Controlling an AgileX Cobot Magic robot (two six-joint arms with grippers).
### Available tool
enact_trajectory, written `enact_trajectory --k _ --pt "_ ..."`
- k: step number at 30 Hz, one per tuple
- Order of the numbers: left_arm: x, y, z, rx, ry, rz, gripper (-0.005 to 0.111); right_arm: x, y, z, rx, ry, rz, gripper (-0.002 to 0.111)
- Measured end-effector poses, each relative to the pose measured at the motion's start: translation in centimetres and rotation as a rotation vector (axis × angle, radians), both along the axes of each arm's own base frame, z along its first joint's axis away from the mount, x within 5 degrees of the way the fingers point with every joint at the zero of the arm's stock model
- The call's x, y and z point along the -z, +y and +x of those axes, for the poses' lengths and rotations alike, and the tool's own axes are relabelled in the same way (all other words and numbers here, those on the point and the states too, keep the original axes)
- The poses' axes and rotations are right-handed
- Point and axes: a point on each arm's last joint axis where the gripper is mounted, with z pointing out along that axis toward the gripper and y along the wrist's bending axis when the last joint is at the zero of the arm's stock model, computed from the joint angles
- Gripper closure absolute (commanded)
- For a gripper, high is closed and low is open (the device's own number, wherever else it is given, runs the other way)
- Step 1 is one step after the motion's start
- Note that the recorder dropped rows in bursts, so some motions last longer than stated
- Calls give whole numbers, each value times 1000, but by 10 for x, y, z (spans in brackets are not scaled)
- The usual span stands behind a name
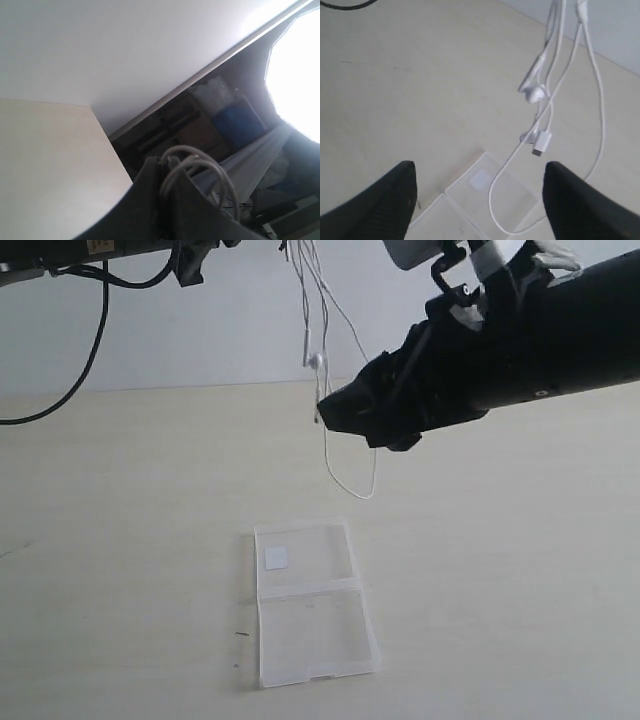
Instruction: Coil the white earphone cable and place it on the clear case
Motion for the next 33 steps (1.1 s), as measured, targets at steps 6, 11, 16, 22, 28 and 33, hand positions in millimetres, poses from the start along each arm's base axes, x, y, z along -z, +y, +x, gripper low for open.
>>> enact_trajectory --k 6,11,16,22,28,33 --pt "0 0 0 0 -68 55 107 -3 2 12 64 -77 68 40" --pt "0 0 0 2 -148 121 107 -2 11 14 -11 -124 106 40" --pt "0 0 0 5 -196 159 107 2 16 20 -47 -189 111 40" --pt "0 0 0 5 -219 177 107 -1 15 26 -14 -242 130 40" --pt "-2 0 0 -6 -223 161 107 11 20 35 -35 -266 94 39" --pt "-2 0 0 -8 -227 156 107 21 28 48 -39 -244 80 35"
